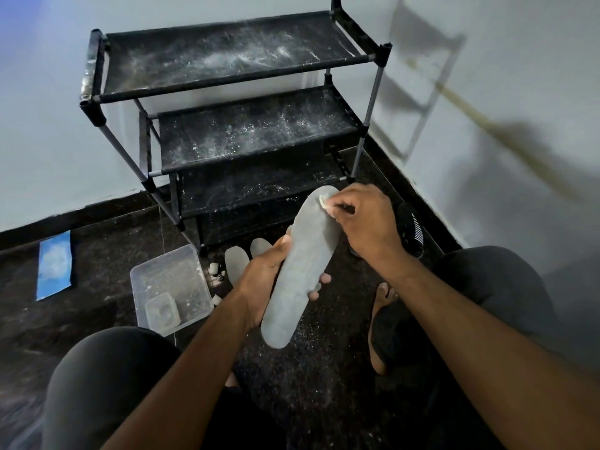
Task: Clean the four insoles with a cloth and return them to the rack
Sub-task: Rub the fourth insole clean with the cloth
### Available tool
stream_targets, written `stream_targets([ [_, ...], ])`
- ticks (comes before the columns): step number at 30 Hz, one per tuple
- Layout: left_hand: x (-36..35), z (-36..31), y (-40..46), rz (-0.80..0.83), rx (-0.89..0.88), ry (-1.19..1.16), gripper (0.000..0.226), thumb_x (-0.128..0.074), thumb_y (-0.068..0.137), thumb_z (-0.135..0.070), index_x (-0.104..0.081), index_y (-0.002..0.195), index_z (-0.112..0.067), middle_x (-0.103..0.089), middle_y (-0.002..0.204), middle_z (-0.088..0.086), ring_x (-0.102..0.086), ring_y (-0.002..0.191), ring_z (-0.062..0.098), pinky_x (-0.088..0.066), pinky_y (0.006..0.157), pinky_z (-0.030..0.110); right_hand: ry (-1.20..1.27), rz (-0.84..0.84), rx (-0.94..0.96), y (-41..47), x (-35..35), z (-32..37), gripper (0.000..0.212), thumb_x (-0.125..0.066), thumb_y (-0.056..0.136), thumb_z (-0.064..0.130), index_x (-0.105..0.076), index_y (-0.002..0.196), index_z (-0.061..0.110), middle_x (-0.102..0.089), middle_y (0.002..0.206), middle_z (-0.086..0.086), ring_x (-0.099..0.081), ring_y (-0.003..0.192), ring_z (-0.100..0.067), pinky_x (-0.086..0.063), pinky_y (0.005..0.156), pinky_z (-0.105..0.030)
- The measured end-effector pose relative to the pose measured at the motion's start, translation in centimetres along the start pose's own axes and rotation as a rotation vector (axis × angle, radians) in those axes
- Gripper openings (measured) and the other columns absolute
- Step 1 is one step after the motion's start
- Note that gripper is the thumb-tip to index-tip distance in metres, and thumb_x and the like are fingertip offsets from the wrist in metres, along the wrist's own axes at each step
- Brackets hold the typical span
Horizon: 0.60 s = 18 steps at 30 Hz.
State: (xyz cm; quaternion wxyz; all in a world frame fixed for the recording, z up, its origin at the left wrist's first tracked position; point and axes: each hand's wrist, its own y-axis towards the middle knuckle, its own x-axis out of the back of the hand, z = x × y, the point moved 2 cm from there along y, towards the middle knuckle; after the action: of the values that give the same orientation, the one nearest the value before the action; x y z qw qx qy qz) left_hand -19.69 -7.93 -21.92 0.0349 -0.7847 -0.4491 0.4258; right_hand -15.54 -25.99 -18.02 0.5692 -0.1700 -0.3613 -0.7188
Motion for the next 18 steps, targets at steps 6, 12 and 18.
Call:
stream_targets([
  [6,0.8,0.2,0.6,0.042,-0.068,-0.008,0.042,-0.037,0.111,-0.040,-0.050,0.147,-0.024,-0.055,0.135,0.024,-0.061,0.094,0.037,-0.053,0.066,0.041,0.236,0.354,0.023,-1.4,-0.8,1.6,0.009,-0.077,0.082,0.018,-0.078,0.090,0.015,-0.072,0.090,0.006,-0.067,0.084,-0.008,-0.055,0.082,-0.031],
  [12,0.8,0.6,0.4,0.082,-0.054,0.024,0.039,-0.042,0.108,-0.042,-0.051,0.146,-0.036,-0.056,0.140,0.025,-0.064,0.095,0.040,-0.056,0.065,0.042,-0.071,0.034,-0.020,-0.2,-0.3,-1.1,0.006,-0.074,0.085,0.015,-0.078,0.089,0.016,-0.069,0.089,0.004,-0.061,0.087,-0.014,-0.053,0.083,-0.036],
  [18,0.9,0.4,0.4,0.035,-0.029,0.036,0.040,-0.041,0.108,-0.040,-0.050,0.147,-0.034,-0.059,0.133,0.028,-0.068,0.086,0.038,-0.056,0.062,0.040,0.216,0.087,-0.105,0.1,-0.3,-0.6,0.009,-0.079,0.080,0.013,-0.079,0.089,0.015,-0.072,0.090,0.004,-0.066,0.083,-0.010,-0.055,0.080,-0.036],
])
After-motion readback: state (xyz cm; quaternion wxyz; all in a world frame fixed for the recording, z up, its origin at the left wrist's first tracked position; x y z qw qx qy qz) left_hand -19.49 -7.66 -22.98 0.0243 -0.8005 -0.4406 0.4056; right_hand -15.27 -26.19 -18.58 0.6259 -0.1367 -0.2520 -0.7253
